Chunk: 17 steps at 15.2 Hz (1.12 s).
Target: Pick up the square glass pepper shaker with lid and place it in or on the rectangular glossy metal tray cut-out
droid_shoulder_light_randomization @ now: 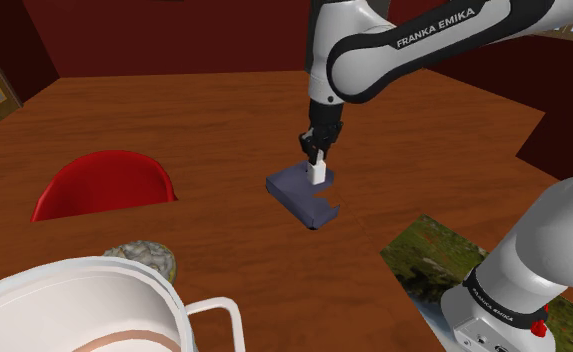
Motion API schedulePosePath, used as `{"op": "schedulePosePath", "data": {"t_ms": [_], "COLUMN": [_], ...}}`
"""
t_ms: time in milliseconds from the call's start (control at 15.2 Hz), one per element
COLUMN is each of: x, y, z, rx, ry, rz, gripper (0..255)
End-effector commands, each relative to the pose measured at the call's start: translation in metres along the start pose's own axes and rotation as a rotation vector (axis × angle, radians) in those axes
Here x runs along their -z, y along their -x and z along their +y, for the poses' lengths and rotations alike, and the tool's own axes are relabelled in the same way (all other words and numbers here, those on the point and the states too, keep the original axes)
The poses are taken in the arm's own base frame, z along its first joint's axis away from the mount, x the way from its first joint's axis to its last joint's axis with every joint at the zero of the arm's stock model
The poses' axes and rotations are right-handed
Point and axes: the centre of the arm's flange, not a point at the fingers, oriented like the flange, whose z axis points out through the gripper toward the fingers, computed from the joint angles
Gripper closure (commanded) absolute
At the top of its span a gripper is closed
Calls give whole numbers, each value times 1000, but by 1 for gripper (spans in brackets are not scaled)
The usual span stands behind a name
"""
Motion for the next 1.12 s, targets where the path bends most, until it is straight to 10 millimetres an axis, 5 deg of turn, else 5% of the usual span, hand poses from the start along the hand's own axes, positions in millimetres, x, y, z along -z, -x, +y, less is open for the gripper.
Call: {"op": "schedulePosePath", "data": {"t_ms": [0,528,594,924,1056], "x": [-13,-13,-13,-13,13], "y": [0,0,0,0,0], "z": [0,0,0,0,0], "rx": [0,0,0,0,0], "ry": [0,0,0,0,0], "rz": [1,1,1,1,1], "gripper": [255,255,0,0,0]}}
